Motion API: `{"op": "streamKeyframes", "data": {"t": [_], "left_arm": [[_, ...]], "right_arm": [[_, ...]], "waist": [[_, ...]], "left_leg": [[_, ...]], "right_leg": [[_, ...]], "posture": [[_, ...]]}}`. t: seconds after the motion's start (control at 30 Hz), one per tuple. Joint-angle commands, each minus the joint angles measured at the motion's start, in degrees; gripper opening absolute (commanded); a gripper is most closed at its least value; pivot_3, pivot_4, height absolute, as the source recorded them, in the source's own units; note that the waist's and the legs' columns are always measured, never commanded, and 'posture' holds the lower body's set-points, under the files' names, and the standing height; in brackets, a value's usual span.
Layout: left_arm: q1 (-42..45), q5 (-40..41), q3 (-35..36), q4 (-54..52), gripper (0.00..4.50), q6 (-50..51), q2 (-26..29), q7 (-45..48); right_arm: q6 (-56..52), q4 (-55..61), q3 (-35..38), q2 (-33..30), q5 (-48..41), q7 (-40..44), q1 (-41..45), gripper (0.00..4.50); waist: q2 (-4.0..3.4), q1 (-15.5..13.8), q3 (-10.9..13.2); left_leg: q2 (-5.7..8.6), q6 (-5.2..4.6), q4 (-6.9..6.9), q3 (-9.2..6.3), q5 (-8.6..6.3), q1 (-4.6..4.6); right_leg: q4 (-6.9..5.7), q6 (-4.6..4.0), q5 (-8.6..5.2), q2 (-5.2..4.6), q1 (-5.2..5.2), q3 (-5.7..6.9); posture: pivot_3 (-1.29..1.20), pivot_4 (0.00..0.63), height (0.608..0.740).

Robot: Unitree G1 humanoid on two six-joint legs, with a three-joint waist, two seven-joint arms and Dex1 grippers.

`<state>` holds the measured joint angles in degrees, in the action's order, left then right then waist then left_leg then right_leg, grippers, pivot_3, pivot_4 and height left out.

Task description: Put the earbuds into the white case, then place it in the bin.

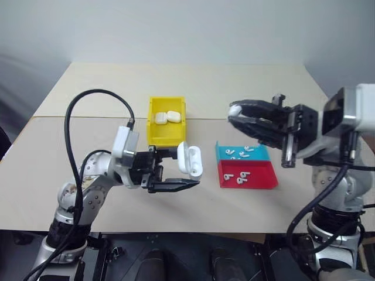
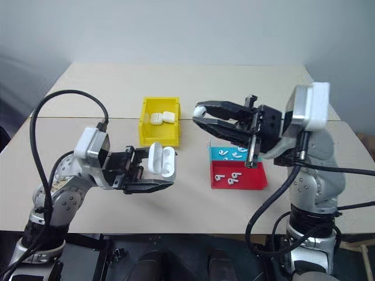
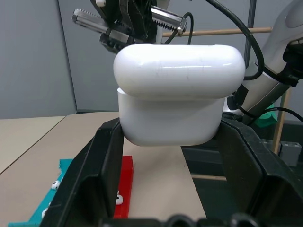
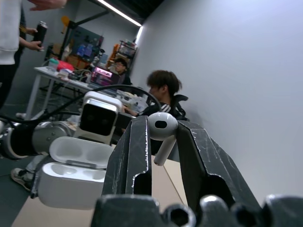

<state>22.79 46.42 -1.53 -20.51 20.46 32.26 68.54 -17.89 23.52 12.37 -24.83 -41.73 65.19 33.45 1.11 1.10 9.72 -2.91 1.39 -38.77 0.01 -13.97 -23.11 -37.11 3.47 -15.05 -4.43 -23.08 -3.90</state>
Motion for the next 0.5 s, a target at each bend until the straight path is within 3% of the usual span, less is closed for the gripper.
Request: {"op": "streamKeyframes", "data": {"t": [0.03, 0.5], "left_arm": [[1.1, 0.0, 0.2, -0.4, 2.7, 0.3, -0.1, 0.4], [0.6, -1.7, 0.2, 0.0, 2.7, 0.0, -0.8, 1.4]], "right_arm": [[3.5, -0.3, -2.3, 0.6, -0.8, 1.5, 0.9, 0.62], [9.1, -3.8, -10.3, 1.0, 1.8, 5.4, 0.3, 0.62]], "waist": [[0.0, 0.0, 0.0], [0.0, -0.1, 0.0]], "left_leg": [[0.0, 0.0, 0.0, 0.0, 0.0, -0.01], [0.0, 0.0, 0.0, 0.0, 0.0, -0.02]], "right_leg": [[0.01, 0.0, 0.0, 0.0, -0.01, 0.0], [0.0, 0.0, 0.0, 0.0, -0.02, 0.0]], "posture": [[0.0, 0.15, 0.74], [0.0, 0.15, 0.74]]}}
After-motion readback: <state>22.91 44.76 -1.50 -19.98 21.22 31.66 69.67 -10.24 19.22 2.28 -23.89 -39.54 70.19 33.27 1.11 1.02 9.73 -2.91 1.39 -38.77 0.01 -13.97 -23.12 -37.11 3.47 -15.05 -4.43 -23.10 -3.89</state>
